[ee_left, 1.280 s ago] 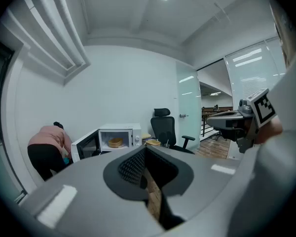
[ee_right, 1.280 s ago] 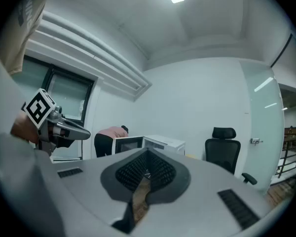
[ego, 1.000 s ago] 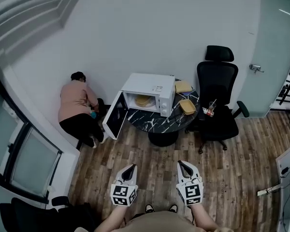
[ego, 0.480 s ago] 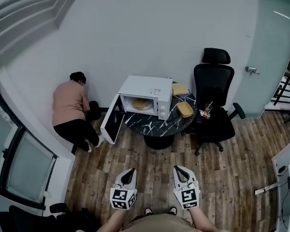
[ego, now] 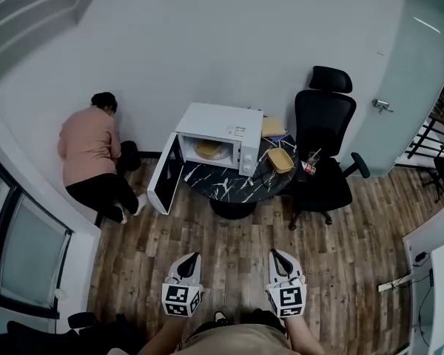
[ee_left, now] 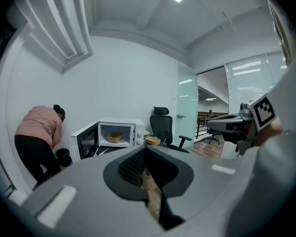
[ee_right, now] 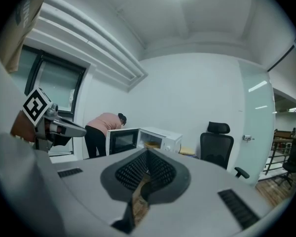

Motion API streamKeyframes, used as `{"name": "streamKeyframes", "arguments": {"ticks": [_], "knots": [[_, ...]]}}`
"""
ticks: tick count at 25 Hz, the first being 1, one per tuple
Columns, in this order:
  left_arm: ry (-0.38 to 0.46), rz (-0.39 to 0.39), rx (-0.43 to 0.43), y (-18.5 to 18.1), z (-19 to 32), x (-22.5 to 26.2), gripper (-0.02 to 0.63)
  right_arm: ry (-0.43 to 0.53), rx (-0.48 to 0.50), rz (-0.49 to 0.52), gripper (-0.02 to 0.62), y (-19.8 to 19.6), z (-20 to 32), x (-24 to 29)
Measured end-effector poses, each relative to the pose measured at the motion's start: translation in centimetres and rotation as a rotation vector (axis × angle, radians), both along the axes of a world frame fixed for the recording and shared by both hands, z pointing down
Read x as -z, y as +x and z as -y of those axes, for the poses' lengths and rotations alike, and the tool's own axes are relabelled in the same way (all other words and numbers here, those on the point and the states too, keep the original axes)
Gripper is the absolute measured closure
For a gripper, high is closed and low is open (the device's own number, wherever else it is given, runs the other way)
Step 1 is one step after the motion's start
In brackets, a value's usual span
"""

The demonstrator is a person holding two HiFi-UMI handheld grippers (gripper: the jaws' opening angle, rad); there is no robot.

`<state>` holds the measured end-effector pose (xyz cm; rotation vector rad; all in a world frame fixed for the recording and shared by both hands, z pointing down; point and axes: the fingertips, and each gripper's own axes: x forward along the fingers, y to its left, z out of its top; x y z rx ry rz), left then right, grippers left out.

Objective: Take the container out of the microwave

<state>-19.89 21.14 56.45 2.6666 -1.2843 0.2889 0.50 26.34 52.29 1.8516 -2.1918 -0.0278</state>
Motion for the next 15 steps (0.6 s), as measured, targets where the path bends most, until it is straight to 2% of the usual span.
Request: {"name": "streamKeyframes", "arguments": {"ticks": [7, 15], "knots": [[-0.009, 0.021, -0.002, -0.2, 2.9, -0.6, 0.603, 0.006, -0.026, 0.002, 0.588, 0.3, 2.7, -0.2], [-0.011, 0.04, -0.003, 2.6, 8.0, -0.9, 0.603, 0.032, 0.007, 0.036, 0.588, 2.2, 9.1, -0.8]]}}
